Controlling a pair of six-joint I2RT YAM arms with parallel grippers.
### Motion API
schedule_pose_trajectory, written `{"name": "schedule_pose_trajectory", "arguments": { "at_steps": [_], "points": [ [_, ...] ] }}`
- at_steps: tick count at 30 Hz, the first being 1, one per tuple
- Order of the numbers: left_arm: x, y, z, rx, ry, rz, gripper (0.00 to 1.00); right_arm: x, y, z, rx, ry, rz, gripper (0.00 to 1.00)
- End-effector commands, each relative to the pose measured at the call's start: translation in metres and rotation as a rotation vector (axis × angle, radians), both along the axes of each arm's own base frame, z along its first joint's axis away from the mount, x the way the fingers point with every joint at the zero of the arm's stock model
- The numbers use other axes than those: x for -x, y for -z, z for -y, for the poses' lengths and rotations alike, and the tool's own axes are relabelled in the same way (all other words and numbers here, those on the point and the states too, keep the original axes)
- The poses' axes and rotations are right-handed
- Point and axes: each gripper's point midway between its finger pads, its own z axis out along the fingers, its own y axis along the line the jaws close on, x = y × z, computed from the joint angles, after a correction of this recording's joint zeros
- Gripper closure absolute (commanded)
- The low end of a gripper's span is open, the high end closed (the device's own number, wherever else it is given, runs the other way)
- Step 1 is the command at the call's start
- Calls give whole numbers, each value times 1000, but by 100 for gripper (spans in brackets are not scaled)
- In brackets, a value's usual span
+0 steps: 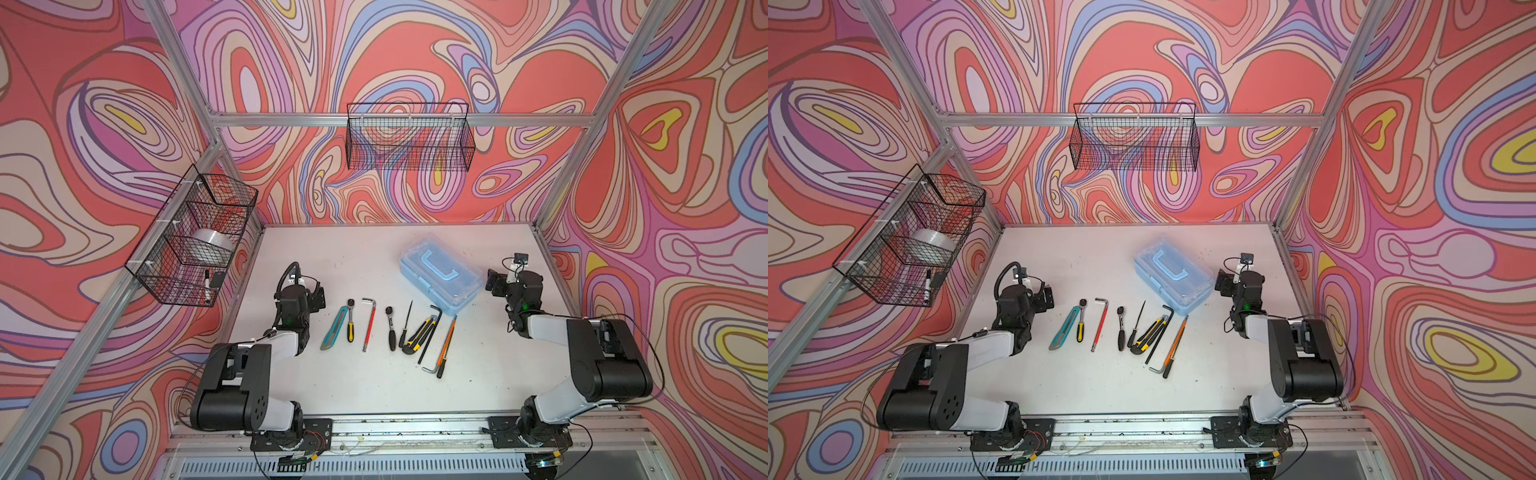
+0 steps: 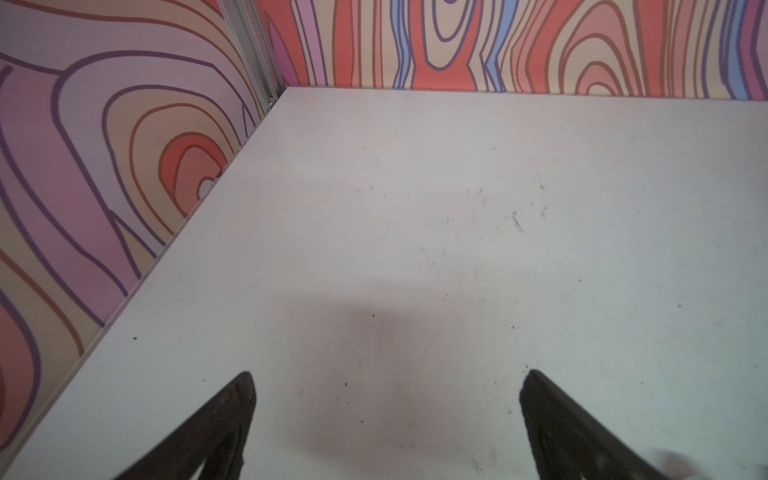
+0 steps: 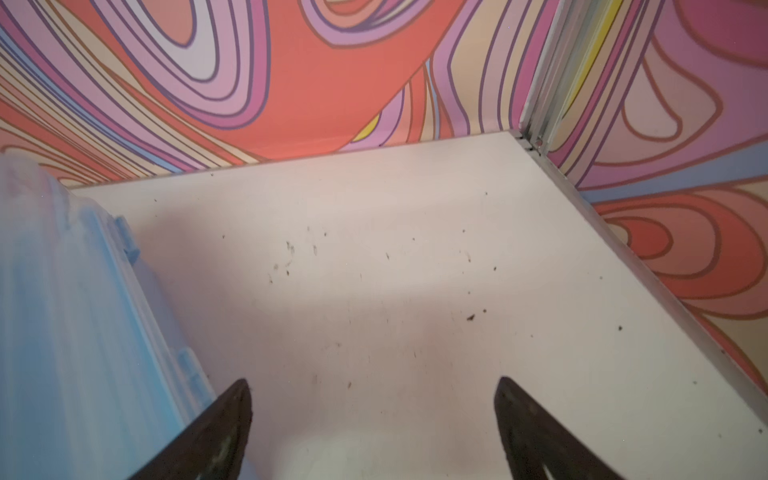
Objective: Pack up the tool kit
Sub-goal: 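Reach the left gripper to the box's near side while the right reaches its end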
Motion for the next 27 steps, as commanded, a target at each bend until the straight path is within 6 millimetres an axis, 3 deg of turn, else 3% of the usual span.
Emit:
{"name": "schedule_pose_trajectory", "arguments": {
  "at_steps": [1,4,6,12,21,27],
  "points": [
    [4,-30,0,108,-52,-79,0,5,-17,-10,-51,-41,-100,6],
    [1,-46,33,244,57,-80,0,0,-44,-24,-84,-115,-109,6],
    [0,-53,58,242,92,-72,0,-6,-61,-39,-118,-199,-113,2],
    [3,-59,143,228,229,-79,0,-20,-83,-88,-151,-379,-144,2],
    [1,-42,248,223,437,-204,2,-35,-50,-149,29,-545,-301,2],
    [1,-31,298,306,584,-280,19,-34,-32,-162,67,-619,-367,2]
  ]
}}
